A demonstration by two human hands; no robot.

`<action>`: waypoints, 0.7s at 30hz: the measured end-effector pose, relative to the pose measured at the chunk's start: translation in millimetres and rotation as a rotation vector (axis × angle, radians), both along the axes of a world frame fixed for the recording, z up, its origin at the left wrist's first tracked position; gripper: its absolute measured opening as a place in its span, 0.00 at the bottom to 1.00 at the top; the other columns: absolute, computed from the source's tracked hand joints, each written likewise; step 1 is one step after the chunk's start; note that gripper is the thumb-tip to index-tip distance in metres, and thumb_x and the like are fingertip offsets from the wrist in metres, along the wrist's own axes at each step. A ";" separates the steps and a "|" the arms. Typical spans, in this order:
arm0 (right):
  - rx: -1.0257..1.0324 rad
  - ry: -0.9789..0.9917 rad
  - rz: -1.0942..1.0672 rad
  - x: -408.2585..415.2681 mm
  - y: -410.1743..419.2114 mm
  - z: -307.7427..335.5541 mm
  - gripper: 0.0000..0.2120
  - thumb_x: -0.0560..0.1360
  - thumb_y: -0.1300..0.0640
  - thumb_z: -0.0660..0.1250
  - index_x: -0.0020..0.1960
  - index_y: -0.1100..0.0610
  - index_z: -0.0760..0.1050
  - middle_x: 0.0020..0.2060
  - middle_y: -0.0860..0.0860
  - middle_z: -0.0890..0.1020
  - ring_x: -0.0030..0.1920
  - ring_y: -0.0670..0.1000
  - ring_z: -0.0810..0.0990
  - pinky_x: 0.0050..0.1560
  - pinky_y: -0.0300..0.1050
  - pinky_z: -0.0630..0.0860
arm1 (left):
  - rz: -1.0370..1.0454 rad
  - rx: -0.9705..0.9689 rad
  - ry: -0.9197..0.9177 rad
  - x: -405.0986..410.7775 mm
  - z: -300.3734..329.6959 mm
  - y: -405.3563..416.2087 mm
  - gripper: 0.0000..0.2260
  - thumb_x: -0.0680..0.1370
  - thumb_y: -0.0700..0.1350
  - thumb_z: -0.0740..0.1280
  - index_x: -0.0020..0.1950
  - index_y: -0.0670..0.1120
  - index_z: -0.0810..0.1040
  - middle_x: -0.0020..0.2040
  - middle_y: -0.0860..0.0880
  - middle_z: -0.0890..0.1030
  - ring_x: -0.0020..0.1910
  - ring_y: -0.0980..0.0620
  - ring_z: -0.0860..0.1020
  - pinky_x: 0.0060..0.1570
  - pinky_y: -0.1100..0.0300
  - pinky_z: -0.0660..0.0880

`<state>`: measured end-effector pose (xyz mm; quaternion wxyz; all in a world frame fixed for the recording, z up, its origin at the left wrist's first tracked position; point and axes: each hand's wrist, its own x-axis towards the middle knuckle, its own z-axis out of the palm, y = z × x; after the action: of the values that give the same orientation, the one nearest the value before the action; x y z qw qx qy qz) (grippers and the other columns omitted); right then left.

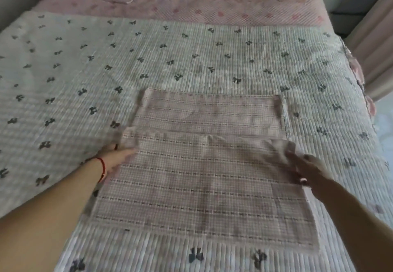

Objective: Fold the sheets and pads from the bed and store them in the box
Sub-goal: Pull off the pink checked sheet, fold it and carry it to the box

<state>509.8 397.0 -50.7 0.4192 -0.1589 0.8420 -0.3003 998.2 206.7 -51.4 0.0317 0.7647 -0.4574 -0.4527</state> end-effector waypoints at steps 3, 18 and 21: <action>0.120 0.268 0.165 14.3 17.4 -6.7 0.37 0.63 0.26 0.74 0.53 0.57 0.75 0.45 0.56 0.82 0.43 0.58 0.81 0.42 0.53 0.77 | 0.011 -0.134 -0.126 6.6 -25.3 27.5 0.35 0.73 0.65 0.72 0.68 0.40 0.75 0.65 0.41 0.81 0.63 0.41 0.78 0.62 0.48 0.75; 0.228 0.109 0.064 58.0 116.6 -13.9 0.35 0.69 0.27 0.65 0.50 0.60 0.74 0.43 0.58 0.83 0.42 0.59 0.83 0.40 0.54 0.80 | 0.006 -0.212 -0.128 39.4 -13.1 110.9 0.28 0.72 0.72 0.65 0.48 0.47 0.80 0.43 0.46 0.83 0.41 0.45 0.79 0.42 0.52 0.76; 0.187 0.095 0.005 66.2 127.8 2.6 0.34 0.68 0.29 0.66 0.48 0.62 0.74 0.42 0.60 0.82 0.40 0.59 0.81 0.36 0.51 0.76 | -0.005 -0.232 -0.068 46.8 7.8 117.9 0.26 0.72 0.72 0.66 0.50 0.49 0.81 0.44 0.48 0.84 0.44 0.46 0.80 0.42 0.52 0.75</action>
<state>576.0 524.8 -48.1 0.3925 -0.1353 0.8848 -0.2115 1045.0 324.6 -43.5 0.1034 0.7697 -0.5094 -0.3707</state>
